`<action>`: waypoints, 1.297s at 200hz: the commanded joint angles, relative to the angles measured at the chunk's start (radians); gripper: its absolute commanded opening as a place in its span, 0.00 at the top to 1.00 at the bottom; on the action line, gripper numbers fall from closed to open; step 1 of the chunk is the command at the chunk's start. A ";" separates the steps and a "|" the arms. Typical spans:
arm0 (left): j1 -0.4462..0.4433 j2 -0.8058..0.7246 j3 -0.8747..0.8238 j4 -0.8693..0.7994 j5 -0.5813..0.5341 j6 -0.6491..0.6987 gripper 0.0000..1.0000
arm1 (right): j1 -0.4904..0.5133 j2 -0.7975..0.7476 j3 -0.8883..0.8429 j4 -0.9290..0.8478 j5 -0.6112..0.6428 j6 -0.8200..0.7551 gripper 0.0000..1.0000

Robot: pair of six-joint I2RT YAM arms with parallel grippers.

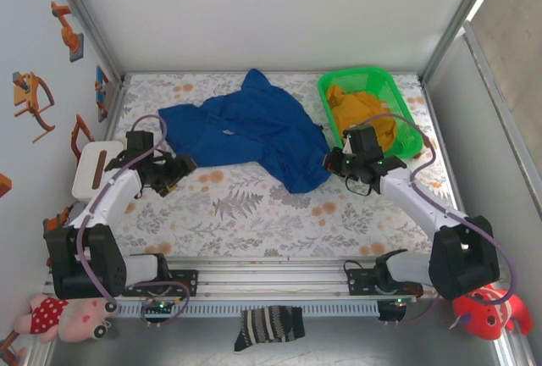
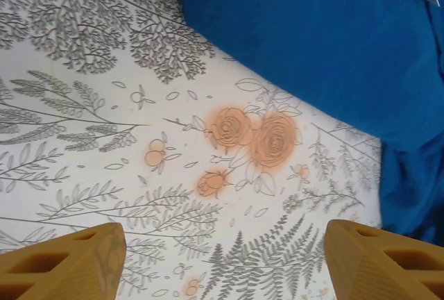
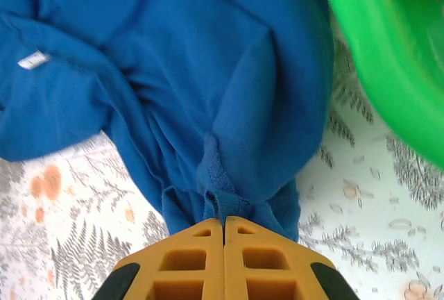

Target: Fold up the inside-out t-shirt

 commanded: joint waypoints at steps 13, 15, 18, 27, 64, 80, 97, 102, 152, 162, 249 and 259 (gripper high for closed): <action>-0.004 0.092 0.178 0.042 -0.037 0.018 0.20 | 0.021 -0.041 -0.010 0.080 0.009 0.017 1.00; -0.007 0.100 0.193 0.041 -0.038 0.020 0.20 | 0.021 -0.041 -0.011 0.079 0.009 0.017 1.00; -0.009 0.122 0.214 0.038 -0.040 0.024 0.20 | 0.022 -0.041 -0.013 0.079 0.011 0.017 1.00; -0.019 0.183 0.277 0.028 -0.058 0.044 0.19 | 0.021 -0.043 -0.016 0.078 0.012 0.018 1.00; -0.049 0.476 0.581 -0.026 -0.105 0.142 0.22 | 0.024 -0.035 -0.012 0.072 0.016 0.007 1.00; -0.061 0.601 0.712 -0.052 -0.108 0.189 0.25 | 0.026 -0.023 -0.002 0.059 0.023 -0.004 1.00; -0.077 0.718 0.833 -0.079 -0.099 0.232 0.27 | 0.025 -0.015 0.005 0.050 0.030 -0.009 1.00; -0.082 0.749 0.866 -0.087 -0.102 0.243 0.27 | 0.026 -0.015 0.003 0.052 0.030 -0.008 1.00; -0.123 0.973 1.103 -0.150 -0.132 0.302 0.27 | 0.027 -0.016 -0.003 0.042 0.045 -0.006 1.00; -0.126 1.002 1.129 -0.156 -0.131 0.304 0.27 | 0.026 -0.015 -0.001 0.043 0.048 -0.006 1.00; -0.153 1.144 1.263 -0.161 -0.092 0.292 0.48 | 0.026 -0.015 0.017 0.031 0.061 -0.003 1.00; -0.155 1.154 1.274 -0.161 -0.079 0.289 0.58 | 0.026 -0.016 0.018 0.028 0.064 -0.004 1.00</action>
